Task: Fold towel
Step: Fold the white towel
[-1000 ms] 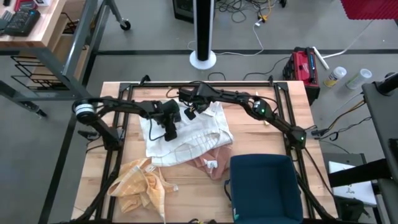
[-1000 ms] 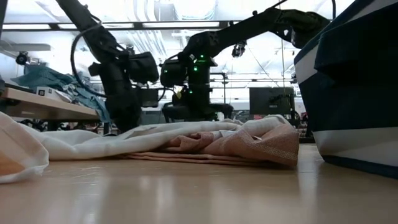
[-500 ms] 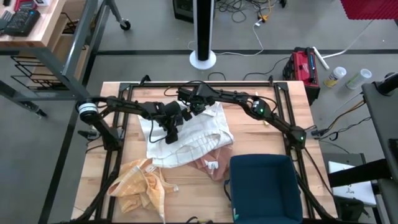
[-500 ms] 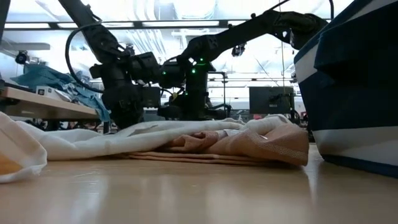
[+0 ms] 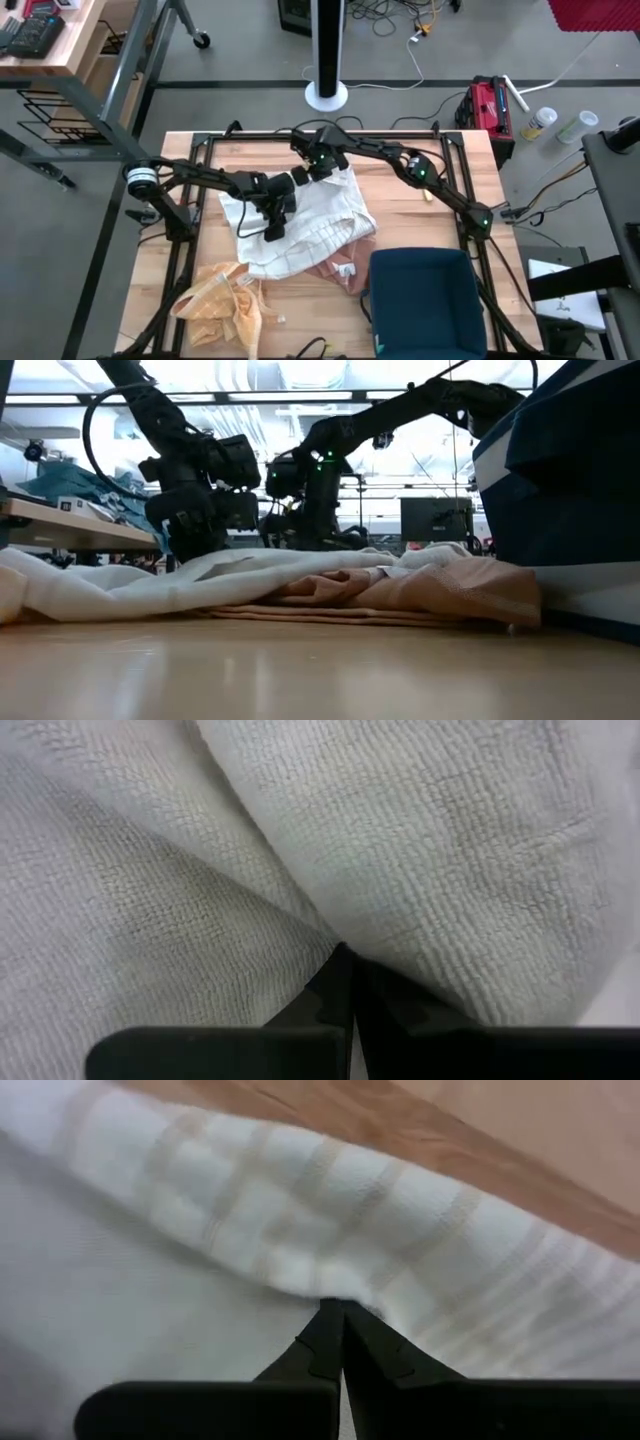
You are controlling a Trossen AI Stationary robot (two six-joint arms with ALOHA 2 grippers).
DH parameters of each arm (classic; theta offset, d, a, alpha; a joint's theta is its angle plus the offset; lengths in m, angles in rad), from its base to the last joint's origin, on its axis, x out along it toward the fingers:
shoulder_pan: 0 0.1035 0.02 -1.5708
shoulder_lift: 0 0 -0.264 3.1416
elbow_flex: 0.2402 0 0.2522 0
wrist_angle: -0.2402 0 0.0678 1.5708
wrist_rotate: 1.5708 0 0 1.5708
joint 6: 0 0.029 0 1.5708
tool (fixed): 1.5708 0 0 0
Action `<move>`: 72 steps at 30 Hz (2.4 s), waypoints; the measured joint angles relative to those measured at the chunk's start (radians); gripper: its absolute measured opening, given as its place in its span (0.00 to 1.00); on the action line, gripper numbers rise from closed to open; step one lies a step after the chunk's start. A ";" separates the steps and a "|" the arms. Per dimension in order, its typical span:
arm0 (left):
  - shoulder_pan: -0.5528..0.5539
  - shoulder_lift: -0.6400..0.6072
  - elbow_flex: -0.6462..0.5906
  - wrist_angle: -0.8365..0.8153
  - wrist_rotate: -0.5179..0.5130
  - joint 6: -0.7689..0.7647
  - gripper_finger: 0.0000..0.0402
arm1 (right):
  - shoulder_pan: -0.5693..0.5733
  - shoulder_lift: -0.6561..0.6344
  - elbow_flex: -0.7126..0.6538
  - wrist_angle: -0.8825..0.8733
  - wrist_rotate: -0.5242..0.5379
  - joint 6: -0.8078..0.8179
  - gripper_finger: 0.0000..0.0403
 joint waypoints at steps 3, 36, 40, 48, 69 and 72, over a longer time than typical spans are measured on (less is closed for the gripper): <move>0.000 0.000 0.000 0.000 -0.001 -0.002 0.00 | 0.002 -0.009 0.000 0.015 -0.016 0.006 0.00; -0.001 -0.138 0.258 -0.070 -0.294 0.161 0.00 | -0.071 -0.477 0.000 -0.180 0.007 -0.896 0.00; 0.043 -0.071 0.365 -0.063 -0.307 0.284 0.00 | -0.067 -0.521 -0.002 -0.233 -0.031 -0.929 0.00; 0.146 0.160 0.503 -0.072 -0.309 0.444 0.00 | -0.021 -0.610 -0.004 -0.337 -0.063 -0.988 0.00; 0.165 0.386 0.732 -0.283 -0.304 0.524 0.01 | 0.004 -0.710 -0.052 -0.326 -0.059 -1.033 0.00; 0.174 0.386 0.735 -0.284 -0.305 0.561 0.03 | 0.004 -0.718 -0.093 -0.341 -0.063 -1.030 0.00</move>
